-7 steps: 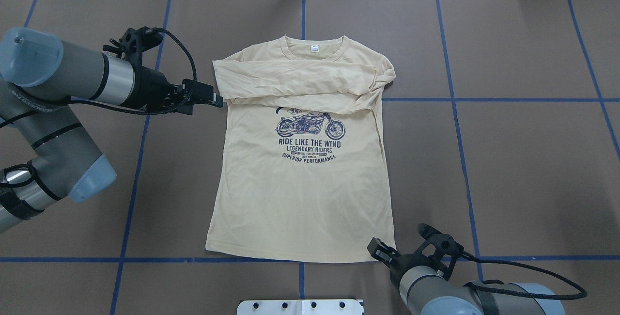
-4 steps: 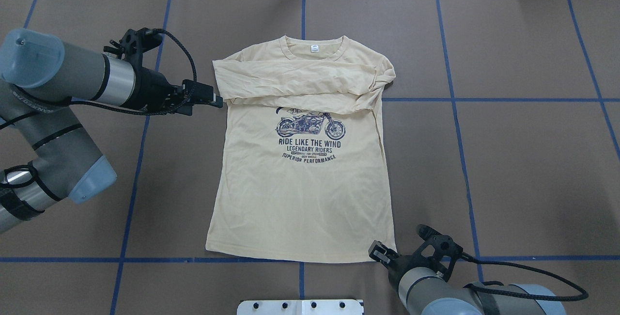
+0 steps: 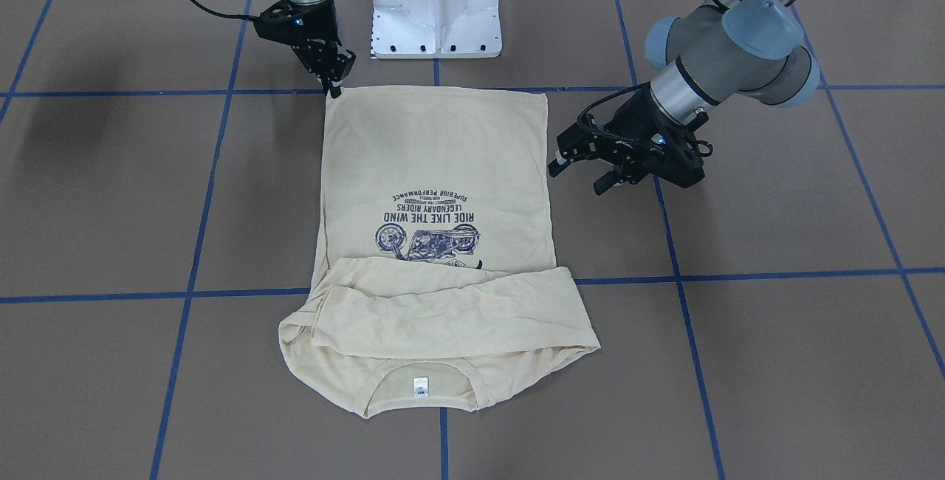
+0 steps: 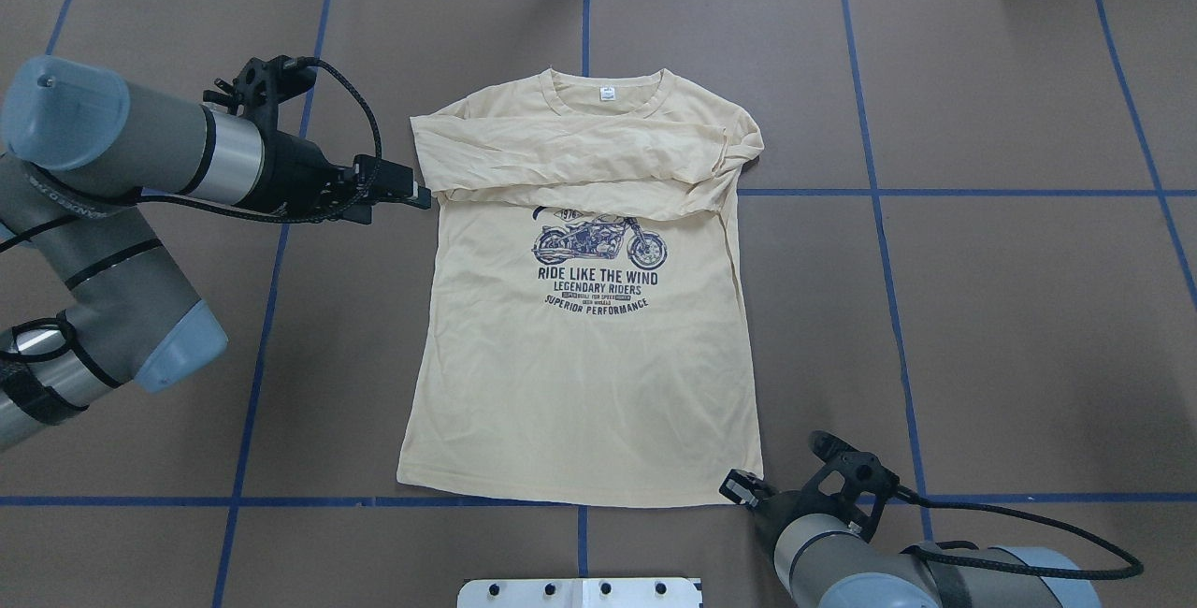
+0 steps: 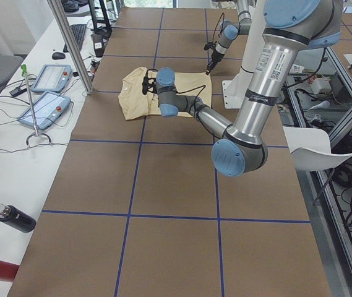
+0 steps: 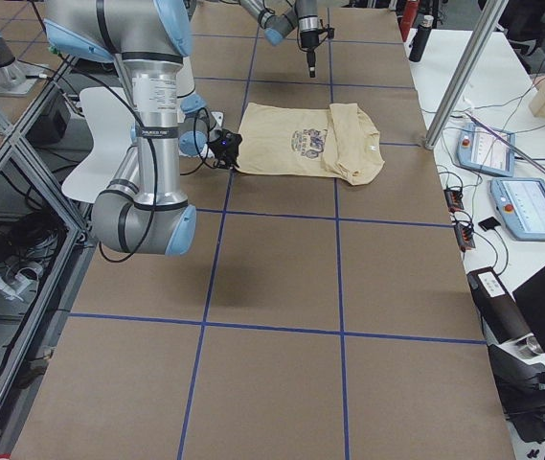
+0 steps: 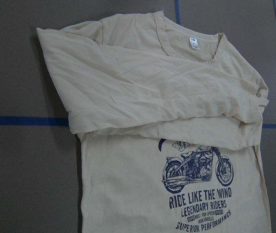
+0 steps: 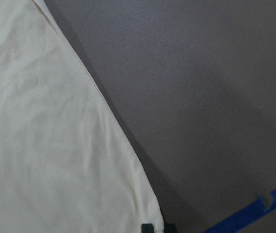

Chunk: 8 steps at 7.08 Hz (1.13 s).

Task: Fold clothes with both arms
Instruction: 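Grasp the hem corners with both grippers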

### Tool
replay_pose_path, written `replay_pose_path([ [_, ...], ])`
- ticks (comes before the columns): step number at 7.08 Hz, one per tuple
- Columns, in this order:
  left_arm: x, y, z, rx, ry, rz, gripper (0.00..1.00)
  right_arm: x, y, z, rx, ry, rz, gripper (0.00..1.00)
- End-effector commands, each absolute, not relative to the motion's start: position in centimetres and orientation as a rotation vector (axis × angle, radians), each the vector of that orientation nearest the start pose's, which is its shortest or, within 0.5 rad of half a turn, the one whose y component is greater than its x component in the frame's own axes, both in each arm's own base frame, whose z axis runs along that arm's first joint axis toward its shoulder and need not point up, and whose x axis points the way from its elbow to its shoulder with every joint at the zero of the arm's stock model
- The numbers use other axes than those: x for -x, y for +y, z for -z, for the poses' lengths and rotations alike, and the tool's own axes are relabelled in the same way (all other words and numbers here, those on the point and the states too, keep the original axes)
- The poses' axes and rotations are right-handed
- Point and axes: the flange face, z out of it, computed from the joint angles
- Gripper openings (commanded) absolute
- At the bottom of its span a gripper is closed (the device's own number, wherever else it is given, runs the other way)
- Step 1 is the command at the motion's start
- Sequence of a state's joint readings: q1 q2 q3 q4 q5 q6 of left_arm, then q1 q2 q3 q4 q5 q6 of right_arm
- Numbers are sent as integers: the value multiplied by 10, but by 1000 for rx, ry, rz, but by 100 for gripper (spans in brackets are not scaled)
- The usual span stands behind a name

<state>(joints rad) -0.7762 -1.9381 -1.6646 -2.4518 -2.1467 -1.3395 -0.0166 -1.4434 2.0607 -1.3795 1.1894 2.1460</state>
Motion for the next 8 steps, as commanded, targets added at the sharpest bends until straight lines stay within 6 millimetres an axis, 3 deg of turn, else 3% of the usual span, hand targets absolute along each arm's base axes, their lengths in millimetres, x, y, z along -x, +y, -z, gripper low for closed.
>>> replay_pose_path([
  [1,-386,-481,-312,-70,1356,213,90,506,-160,-341,-89,-878,-666,0],
  [2,-406,-463,-311,-71,1341,269,91,496,-159,-332,-80,-869,-662,0],
  [3,-442,-436,-323,-89,1282,333,93,494,-159,-331,-77,-866,-660,0],
  [4,-475,-407,-315,-47,1167,378,91,494,-159,-331,-77,-866,-660,0],
  [5,-482,-367,-291,-10,1108,341,90,495,-158,-331,-76,-865,-658,0],
  [6,-494,-325,-294,-19,1056,311,94,495,-158,-332,-77,-863,-658,0],
  [7,-470,-301,-293,-27,1070,300,99,495,-158,-333,-77,-862,-658,0],
  [8,-460,-275,-306,-31,1051,314,99,496,-157,-333,-77,-862,-656,0],
])
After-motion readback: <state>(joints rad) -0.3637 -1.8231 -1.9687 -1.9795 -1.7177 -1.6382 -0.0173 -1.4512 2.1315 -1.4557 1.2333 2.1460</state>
